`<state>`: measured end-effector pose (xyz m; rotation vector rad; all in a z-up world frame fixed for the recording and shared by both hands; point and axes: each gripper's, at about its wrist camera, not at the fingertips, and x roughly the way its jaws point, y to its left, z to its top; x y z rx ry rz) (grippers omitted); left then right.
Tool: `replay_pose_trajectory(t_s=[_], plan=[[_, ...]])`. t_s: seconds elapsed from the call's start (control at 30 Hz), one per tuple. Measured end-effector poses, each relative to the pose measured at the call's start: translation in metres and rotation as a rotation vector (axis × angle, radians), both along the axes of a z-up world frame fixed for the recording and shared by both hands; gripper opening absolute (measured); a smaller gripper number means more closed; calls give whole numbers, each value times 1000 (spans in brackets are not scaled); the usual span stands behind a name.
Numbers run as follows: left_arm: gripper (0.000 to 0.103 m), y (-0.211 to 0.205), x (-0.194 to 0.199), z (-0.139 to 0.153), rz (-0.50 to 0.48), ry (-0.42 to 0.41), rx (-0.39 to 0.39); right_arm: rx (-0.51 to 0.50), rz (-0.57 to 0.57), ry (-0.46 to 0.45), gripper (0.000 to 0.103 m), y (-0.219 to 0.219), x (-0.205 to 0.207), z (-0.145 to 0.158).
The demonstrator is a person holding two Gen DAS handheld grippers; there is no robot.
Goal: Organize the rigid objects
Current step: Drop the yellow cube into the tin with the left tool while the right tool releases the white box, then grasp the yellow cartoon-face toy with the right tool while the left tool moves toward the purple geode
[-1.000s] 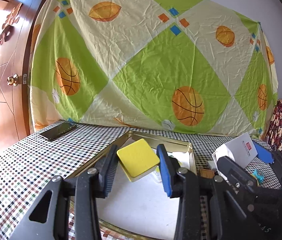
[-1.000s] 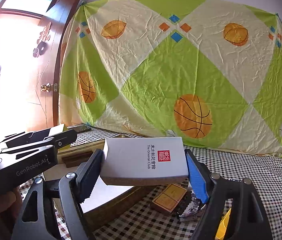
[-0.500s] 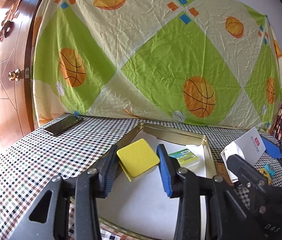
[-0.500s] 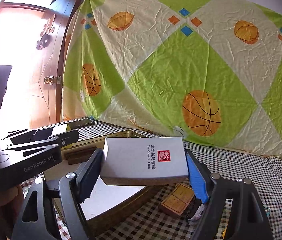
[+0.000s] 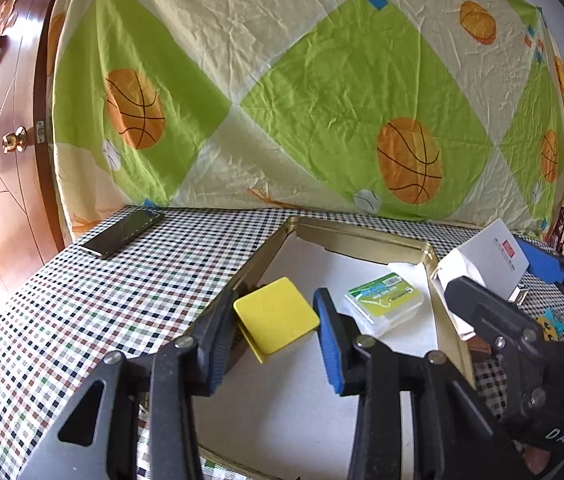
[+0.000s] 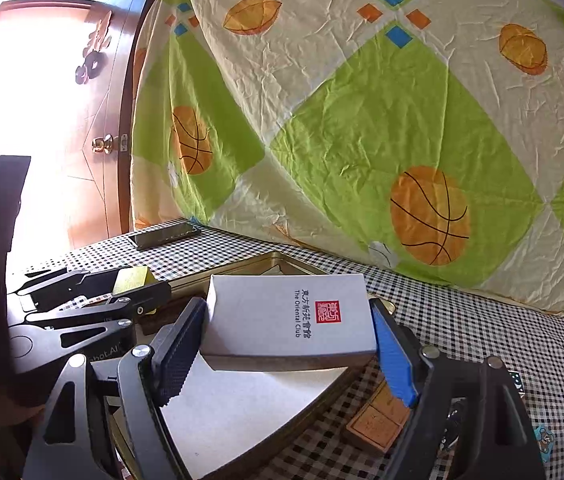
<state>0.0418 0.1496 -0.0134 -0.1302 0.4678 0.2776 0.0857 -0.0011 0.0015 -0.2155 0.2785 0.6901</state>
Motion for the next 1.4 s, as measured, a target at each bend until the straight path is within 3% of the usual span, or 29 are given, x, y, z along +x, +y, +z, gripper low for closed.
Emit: replay_pose_trajectory(t_s=[0.53, 0.57, 0.67, 0.7, 0.73, 0.8, 0.97, 1.1, 1.27, 1.4], plan=[[41, 14, 24, -11, -22, 127, 13, -118, 41, 155, 82, 32, 30, -15], [43, 15, 24, -11, -14, 131, 19, -125, 52, 167, 82, 33, 30, -16], [66, 14, 14, -8, -1, 98, 26, -126, 35, 146, 91, 25, 23, -18], [79, 12, 9, -7, 3, 76, 26, -122, 29, 143, 91, 21, 22, -18], [91, 10, 5, -6, 12, 58, 27, -116, 20, 139, 91, 15, 20, -18], [103, 7, 1, -3, 40, 33, 36, -95, -6, 135, 91, 2, 21, -16], [102, -13, -9, 4, 21, -12, 38, -62, -67, 114, 91, -41, 19, -12], [102, -38, -17, 13, -26, -57, 35, -20, -166, 92, 91, -100, 18, -8], [102, -90, -12, 19, -136, -87, 51, 49, -342, 108, 91, -173, 26, -10], [102, -133, 3, 13, -234, -50, 81, 81, -416, 137, 91, -207, 33, -16]])
